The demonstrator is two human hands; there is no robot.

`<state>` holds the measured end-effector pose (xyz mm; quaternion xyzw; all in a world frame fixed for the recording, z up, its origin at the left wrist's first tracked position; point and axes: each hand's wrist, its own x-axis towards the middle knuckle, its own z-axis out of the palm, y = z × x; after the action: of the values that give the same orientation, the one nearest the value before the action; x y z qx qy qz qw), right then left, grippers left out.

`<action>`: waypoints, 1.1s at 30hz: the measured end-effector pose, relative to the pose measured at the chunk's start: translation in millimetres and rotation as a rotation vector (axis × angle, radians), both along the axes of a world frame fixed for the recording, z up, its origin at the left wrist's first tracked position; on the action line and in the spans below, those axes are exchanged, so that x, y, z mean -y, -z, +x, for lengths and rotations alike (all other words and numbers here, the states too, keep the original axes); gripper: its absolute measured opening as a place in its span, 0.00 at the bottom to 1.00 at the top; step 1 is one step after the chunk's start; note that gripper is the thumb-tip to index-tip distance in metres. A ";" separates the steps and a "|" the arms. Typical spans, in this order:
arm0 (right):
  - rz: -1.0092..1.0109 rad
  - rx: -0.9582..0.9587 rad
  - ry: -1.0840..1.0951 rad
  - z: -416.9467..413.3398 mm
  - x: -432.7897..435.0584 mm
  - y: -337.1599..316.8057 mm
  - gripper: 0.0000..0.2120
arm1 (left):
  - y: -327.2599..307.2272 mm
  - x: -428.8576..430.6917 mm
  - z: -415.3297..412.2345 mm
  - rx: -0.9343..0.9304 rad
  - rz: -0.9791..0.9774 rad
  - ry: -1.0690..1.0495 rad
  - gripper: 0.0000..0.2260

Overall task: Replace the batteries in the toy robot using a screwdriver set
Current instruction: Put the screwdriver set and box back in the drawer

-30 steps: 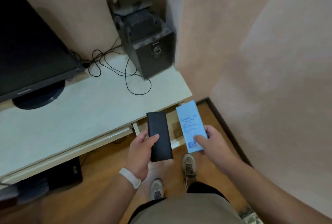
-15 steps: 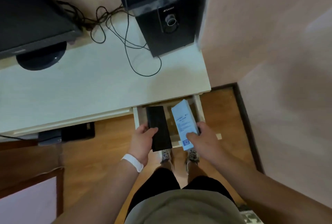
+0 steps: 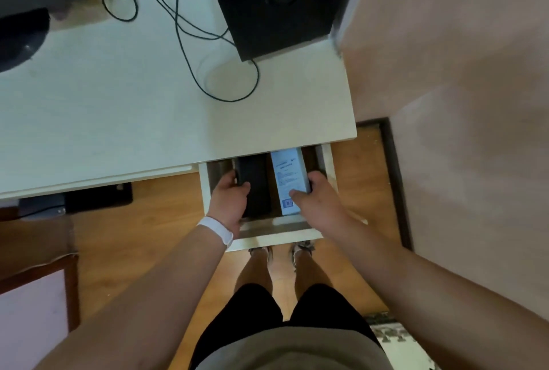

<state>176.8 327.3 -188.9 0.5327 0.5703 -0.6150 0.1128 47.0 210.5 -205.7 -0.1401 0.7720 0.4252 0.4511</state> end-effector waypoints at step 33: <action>0.531 0.035 -0.692 85.5 -7.8 -23.6 0.19 | -34.4 118.4 -2.9 -0.395 -0.078 0.661 0.13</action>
<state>262.3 335.2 -165.3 0.3312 0.8515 -0.3640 0.1810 44.1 92.1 -171.3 0.1837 0.8632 0.2458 0.4010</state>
